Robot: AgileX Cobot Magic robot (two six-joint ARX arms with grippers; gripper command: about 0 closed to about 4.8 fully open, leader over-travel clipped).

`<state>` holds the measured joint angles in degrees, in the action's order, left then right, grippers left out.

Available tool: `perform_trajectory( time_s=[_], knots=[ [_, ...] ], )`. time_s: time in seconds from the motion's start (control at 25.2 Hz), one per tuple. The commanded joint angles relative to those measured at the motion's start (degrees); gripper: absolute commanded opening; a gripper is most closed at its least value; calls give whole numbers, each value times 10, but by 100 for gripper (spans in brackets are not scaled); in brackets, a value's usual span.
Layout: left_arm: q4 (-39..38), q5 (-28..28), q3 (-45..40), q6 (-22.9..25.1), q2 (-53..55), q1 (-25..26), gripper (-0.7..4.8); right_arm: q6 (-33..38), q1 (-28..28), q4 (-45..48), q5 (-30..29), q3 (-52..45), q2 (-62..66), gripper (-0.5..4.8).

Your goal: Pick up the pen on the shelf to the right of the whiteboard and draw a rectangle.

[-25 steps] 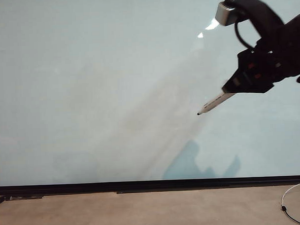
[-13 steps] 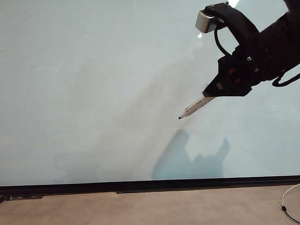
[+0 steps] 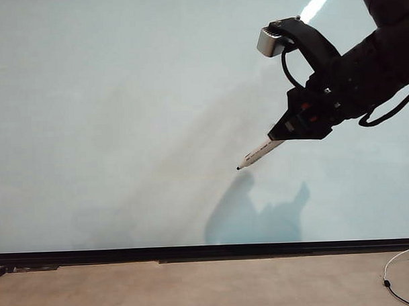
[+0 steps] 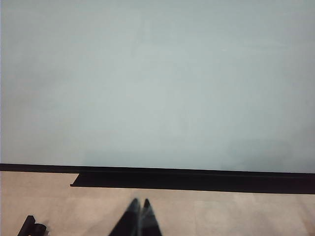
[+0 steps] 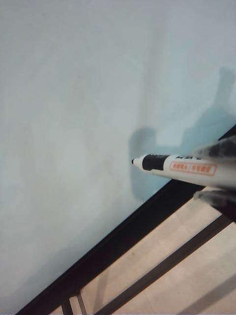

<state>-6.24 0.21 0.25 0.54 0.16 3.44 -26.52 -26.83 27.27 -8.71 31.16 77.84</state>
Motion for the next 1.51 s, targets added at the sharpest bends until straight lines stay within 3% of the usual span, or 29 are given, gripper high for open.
perform_trajectory(
  time_s=[0.04,0.83,1.51],
  knots=[
    [7,0,1,0,0,1,-4,-3,-1,19,3,5,5,-5],
    [7,0,1,1,0,0,-4,3,7,45,11,12,32,-5],
    [7,0,1,0,0,1,-5,19,51,46,-50,13,42,-5]
  ],
)
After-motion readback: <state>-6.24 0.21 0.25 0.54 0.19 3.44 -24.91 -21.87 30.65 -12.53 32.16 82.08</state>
